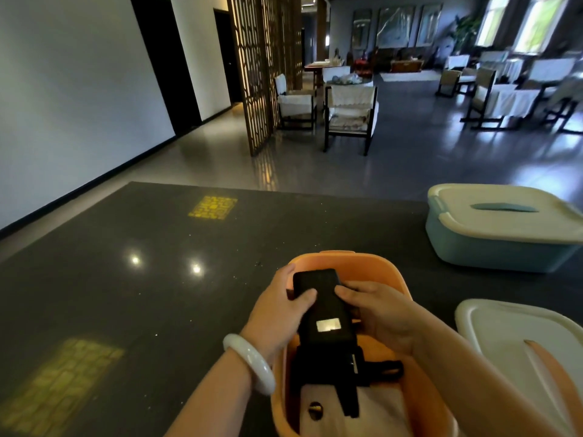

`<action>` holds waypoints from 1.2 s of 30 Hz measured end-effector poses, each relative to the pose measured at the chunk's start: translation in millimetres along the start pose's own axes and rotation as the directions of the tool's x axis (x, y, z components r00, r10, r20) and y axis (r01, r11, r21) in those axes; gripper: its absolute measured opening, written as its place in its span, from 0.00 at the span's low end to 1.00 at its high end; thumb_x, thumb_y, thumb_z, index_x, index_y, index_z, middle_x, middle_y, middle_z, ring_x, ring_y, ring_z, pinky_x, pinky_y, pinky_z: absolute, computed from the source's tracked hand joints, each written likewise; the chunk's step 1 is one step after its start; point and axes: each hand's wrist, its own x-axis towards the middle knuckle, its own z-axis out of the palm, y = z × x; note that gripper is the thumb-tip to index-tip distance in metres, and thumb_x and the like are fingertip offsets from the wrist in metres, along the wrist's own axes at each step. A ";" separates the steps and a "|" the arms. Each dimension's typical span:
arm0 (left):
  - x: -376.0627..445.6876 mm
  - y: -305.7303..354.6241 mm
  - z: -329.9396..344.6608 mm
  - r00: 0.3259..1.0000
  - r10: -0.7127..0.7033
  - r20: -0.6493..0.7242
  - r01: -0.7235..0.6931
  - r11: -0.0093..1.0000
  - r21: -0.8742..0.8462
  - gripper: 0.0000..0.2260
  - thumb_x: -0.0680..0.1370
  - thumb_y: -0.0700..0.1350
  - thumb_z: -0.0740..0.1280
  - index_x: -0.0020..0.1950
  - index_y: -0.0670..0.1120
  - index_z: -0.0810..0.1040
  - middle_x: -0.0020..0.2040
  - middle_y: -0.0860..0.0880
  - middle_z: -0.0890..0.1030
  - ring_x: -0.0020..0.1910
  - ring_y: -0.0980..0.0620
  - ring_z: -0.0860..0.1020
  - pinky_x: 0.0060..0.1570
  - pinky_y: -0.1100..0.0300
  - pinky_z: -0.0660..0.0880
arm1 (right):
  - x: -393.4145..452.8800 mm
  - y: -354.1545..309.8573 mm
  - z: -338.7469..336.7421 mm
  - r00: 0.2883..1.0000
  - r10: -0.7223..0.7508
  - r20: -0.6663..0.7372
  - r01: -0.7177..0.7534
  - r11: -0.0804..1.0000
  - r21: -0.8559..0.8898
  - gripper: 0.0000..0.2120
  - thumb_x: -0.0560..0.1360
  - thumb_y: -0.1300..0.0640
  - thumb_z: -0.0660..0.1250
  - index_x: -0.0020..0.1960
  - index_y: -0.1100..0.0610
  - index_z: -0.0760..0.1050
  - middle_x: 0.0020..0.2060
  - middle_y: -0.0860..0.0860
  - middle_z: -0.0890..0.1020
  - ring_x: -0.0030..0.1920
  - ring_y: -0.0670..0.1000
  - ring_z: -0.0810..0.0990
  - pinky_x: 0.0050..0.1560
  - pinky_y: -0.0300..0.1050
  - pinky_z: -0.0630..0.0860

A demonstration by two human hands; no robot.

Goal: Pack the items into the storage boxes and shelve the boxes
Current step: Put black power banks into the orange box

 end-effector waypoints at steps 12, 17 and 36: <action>-10.7 -9.4 14.8 0.978 -0.044 -0.204 -0.002 0.976 -0.219 0.15 0.74 0.46 0.72 0.52 0.58 0.70 0.51 0.51 0.78 0.47 0.53 0.80 0.44 0.51 0.81 | -13.4 -9.4 23.3 0.963 -0.235 -0.134 0.019 0.554 -0.832 0.23 0.68 0.40 0.72 0.61 0.41 0.71 0.54 0.39 0.74 0.53 0.42 0.75 0.55 0.43 0.73; -19.0 -5.8 18.9 0.971 0.029 -0.235 -0.048 0.996 -0.075 0.14 0.74 0.50 0.71 0.54 0.58 0.68 0.50 0.54 0.78 0.46 0.58 0.78 0.39 0.62 0.75 | -4.6 -5.1 24.1 0.929 -0.343 -0.138 0.050 0.488 -0.871 0.27 0.64 0.38 0.74 0.60 0.42 0.71 0.54 0.39 0.75 0.55 0.41 0.74 0.56 0.41 0.73; -23.4 -63.4 9.8 0.984 0.054 -0.169 -0.018 0.978 0.207 0.09 0.81 0.58 0.52 0.47 0.62 0.70 0.44 0.54 0.78 0.37 0.68 0.75 0.35 0.76 0.69 | 46.9 43.9 -19.9 0.998 0.064 0.021 -0.004 0.371 -0.929 0.33 0.61 0.42 0.76 0.62 0.40 0.67 0.56 0.39 0.72 0.56 0.44 0.72 0.59 0.48 0.71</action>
